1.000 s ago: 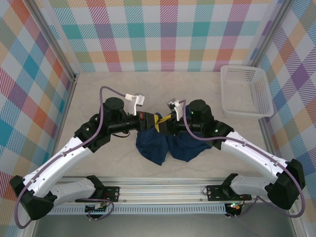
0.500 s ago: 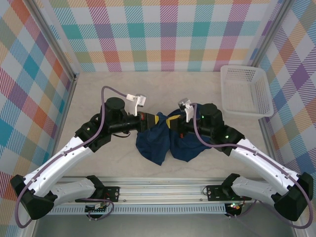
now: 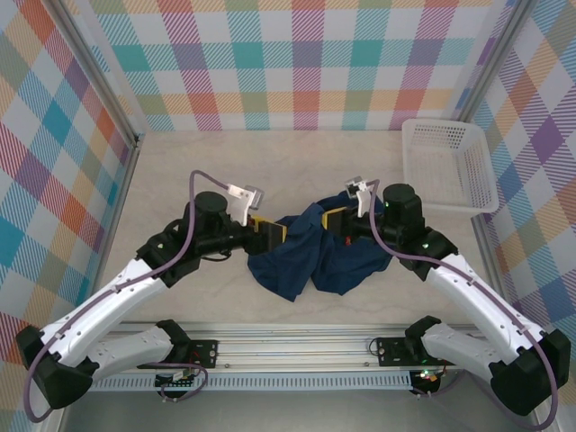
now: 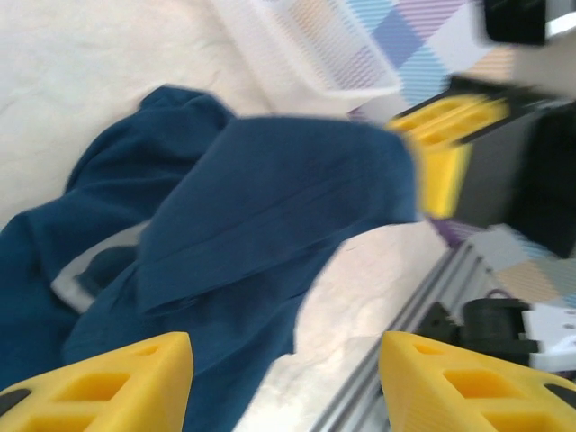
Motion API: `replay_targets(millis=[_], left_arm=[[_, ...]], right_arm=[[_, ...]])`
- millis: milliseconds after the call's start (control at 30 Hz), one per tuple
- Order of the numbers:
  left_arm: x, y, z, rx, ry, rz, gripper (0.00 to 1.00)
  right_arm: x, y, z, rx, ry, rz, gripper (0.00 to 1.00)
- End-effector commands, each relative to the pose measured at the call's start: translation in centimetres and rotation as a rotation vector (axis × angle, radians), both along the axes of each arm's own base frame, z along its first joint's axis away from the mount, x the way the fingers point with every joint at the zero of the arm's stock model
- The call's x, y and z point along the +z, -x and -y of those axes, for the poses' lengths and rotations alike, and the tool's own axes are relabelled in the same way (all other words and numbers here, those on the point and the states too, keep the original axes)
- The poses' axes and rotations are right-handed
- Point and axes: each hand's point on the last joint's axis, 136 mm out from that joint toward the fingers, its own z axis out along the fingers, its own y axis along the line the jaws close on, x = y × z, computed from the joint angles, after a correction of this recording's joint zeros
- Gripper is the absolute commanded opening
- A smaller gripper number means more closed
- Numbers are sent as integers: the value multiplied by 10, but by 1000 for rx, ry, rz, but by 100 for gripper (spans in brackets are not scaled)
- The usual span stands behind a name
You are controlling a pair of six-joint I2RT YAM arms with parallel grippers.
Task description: Fold the inside-out t-shirt
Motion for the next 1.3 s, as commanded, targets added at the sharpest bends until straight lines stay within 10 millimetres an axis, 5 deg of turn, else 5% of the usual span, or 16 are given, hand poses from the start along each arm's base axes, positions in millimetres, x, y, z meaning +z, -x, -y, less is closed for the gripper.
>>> replay_targets(millis=[0,267,533,700,867,1067,1267], left_arm=[[-45,-17,-8,65,-151,-17,58],[-84,-38,2,48,-242,-65,61],[-93,-39,26,-70,-228,-56,65],[-91,-59,37,-47,-221,-20,63],[-80,-70,49,-49,-174,27,49],[-66,-74,50,-44,-137,68,20],[-47,-74,22,45,-176,119,0]], right_arm=[[6,7,0,31,-37,-11,0],[6,6,1,23,-41,-12,0],[6,4,0,24,-43,-13,0],[7,3,-3,34,-52,-18,0],[5,3,-1,27,-44,-19,0],[6,1,3,6,-31,-6,0],[10,-7,20,-86,15,21,0]])
